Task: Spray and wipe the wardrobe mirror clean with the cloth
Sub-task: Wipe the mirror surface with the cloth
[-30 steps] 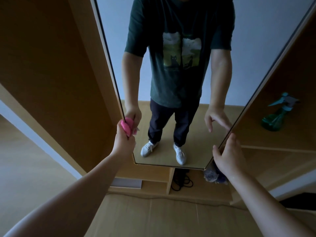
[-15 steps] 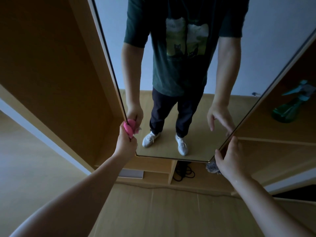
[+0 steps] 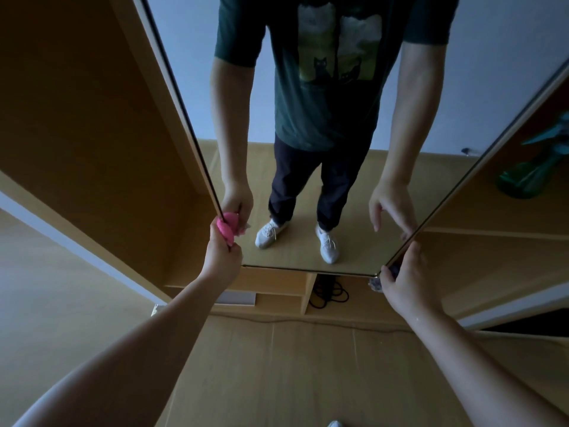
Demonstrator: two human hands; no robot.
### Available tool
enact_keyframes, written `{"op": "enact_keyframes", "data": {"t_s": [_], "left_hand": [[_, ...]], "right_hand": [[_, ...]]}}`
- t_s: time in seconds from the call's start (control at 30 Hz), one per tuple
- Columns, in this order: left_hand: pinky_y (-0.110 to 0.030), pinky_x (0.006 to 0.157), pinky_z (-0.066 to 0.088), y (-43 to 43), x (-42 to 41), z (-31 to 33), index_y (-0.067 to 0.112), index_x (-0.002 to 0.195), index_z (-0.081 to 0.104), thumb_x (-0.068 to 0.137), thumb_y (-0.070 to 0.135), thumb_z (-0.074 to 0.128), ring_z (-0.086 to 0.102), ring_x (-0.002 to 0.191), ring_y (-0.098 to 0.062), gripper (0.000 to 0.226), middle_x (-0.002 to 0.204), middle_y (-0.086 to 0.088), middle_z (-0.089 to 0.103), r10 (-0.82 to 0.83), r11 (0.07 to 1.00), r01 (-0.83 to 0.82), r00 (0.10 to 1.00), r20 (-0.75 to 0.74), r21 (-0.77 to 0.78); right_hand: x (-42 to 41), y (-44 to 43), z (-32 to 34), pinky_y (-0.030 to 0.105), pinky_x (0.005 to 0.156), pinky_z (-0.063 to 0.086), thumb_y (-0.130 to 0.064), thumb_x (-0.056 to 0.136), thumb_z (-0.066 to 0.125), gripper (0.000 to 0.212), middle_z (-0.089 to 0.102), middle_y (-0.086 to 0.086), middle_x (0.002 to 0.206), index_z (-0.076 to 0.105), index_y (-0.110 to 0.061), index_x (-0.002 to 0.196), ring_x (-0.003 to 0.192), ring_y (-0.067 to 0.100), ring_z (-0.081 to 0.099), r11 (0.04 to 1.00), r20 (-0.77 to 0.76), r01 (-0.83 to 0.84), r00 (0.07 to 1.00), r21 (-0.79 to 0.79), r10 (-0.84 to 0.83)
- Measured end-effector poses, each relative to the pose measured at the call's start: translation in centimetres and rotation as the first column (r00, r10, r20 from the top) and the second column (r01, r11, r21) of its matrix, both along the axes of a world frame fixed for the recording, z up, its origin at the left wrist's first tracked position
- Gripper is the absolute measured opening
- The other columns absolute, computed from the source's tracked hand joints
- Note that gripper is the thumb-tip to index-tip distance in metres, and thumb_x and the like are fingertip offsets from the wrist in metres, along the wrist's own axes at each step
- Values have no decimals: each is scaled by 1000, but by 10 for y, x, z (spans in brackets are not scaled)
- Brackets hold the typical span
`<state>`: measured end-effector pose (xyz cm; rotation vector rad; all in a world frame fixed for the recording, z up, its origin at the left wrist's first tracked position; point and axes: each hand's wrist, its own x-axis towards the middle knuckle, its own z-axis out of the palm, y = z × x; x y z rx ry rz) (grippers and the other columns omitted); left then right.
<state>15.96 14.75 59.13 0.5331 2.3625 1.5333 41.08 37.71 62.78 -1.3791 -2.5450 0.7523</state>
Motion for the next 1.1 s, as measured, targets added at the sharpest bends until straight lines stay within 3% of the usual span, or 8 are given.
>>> {"op": "enact_keyframes", "data": {"t_s": [0.17, 0.33, 0.63, 0.77, 0.97, 1.1], "left_hand": [[-29, 72, 55, 0, 2, -14, 28, 125, 34, 76, -15, 42, 57, 100, -9, 65, 109, 14, 56, -15, 1000, 15, 1000, 4, -2], [-24, 55, 53, 2, 0, -31, 22, 131, 33, 76, -13, 41, 58, 84, -16, 66, 108, 4, 56, 14, 999, -13, 999, 35, -31], [-30, 58, 56, 1, 0, -67, 34, 123, 33, 74, -12, 42, 60, 81, -21, 68, 107, 3, 58, 14, 999, -10, 997, 76, -53], [-28, 56, 53, 1, 1, -80, 27, 124, 34, 76, -12, 39, 60, 75, -23, 62, 100, -5, 58, 23, 997, -17, 996, 82, -77], [-37, 74, 55, -1, 3, -98, 26, 134, 30, 83, -9, 41, 60, 90, -24, 63, 107, -3, 56, 16, 996, -6, 994, 107, -93], [-30, 73, 51, -7, 2, -106, 26, 139, 29, 85, -9, 41, 59, 93, -21, 66, 108, -4, 57, -11, 992, 26, 993, 117, -126]], "right_hand": [[0, 0, -14, 49, 87, 54, -29, 92, 58, 78, 37, 19, 145, 10, -7, 151, 120, 36, 52, 1000, 20, 13, 1000, -6, -12], [-2, 0, -26, 52, 88, 52, -25, 90, 58, 71, 43, 20, 139, 19, -5, 146, 118, 37, 53, 1000, 23, 14, 1000, -26, -13], [4, 1, -48, 51, 93, 49, -21, 91, 58, 70, 41, 23, 142, 20, 1, 146, 121, 40, 50, 1000, 94, -1, 996, -27, 3], [8, -2, -57, 50, 95, 48, -23, 91, 60, 78, 39, 21, 145, 15, -2, 150, 124, 38, 48, 1000, 117, -22, 993, -17, 24], [14, -9, -71, 45, 102, 44, -28, 92, 59, 84, 29, 20, 152, 7, 0, 153, 132, 34, 42, 999, 165, -48, 985, 12, 45], [15, -18, -78, 42, 101, 45, -27, 93, 58, 81, 29, 18, 153, 9, -2, 153, 133, 32, 42, 998, 171, -67, 983, -9, 68]]}}
